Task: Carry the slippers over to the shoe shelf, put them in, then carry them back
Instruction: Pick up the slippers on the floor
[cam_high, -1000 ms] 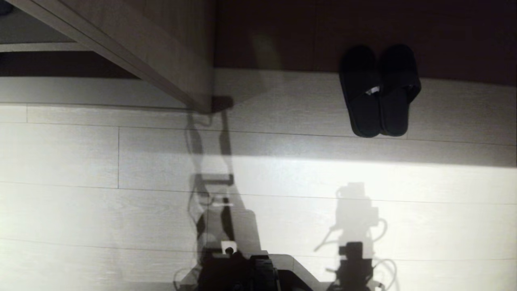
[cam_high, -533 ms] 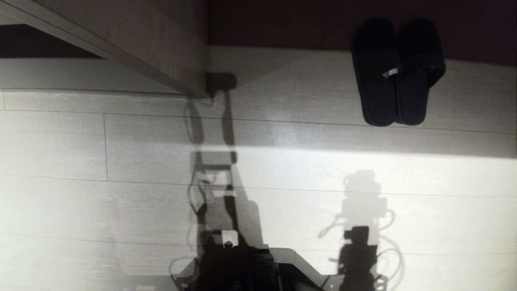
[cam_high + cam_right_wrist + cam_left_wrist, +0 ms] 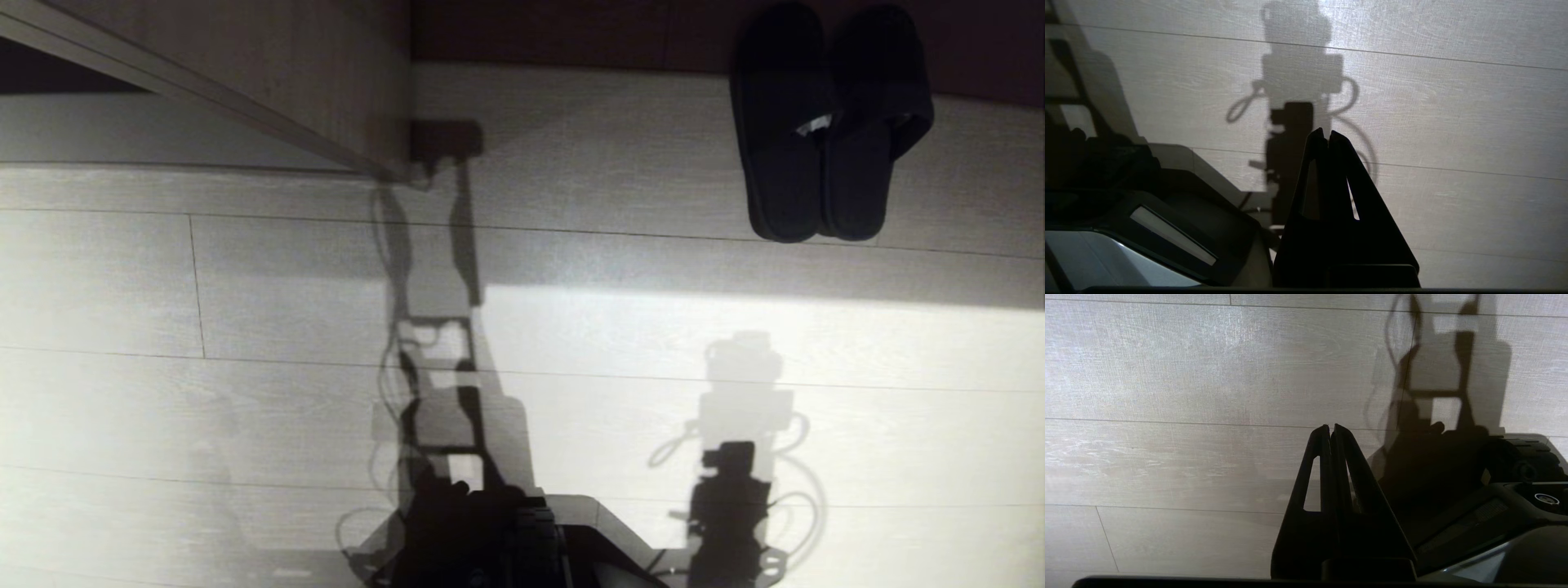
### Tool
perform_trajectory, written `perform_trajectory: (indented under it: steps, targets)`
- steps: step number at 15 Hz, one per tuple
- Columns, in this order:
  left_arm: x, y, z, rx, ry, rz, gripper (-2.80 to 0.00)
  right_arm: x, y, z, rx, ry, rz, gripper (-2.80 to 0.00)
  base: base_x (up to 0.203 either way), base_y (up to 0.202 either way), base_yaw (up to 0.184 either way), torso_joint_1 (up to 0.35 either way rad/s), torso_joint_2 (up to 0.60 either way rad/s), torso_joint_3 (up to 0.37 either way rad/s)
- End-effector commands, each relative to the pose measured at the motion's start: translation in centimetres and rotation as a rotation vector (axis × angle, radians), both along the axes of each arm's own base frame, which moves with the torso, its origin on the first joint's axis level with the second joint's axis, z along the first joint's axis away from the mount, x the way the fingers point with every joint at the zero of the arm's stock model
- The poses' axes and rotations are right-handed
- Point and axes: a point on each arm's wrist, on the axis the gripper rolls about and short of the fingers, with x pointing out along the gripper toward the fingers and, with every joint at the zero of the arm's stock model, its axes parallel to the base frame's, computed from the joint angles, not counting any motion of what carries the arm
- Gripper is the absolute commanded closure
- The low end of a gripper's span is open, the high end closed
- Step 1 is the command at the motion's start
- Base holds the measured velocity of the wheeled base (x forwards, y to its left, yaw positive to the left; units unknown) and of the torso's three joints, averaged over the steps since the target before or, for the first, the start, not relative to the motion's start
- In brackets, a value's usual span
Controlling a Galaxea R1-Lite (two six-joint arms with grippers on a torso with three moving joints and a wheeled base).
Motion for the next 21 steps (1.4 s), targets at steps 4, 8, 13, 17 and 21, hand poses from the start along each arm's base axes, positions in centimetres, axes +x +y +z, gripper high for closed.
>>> perform_trajectory:
  steps: [4,8,13,17,21]
  targets:
    - [0.01,0.0,-0.01,0.0,0.001,0.0,0.0,0.0,0.0,-0.01,0.0,0.001,0.0,0.0,0.0,0.0,0.0,0.0,0.0,0.0]
    - [0.0,0.0,0.02,0.0,0.001,0.0,0.0,0.0,0.0,-0.01,0.0,0.001,0.0,0.0,0.0,0.0,0.0,0.0,0.0,0.0]
    - [0.01,0.0,-0.01,0.0,0.001,0.0,0.0,0.0,0.0,-0.01,0.0,0.001,0.0,0.0,0.0,0.0,0.0,0.0,0.0,0.0]
    - [0.01,0.0,-0.03,0.0,0.003,0.0,0.0,0.0,0.0,-0.01,0.001,0.001,0.0,0.0,0.0,0.0,0.0,0.0,0.0,0.0]
    - [0.0,0.0,0.0,0.0,0.001,0.0,0.0,0.0,0.0,-0.01,0.0,0.001,0.0,0.0,0.0,0.0,0.0,0.0,0.0,0.0]
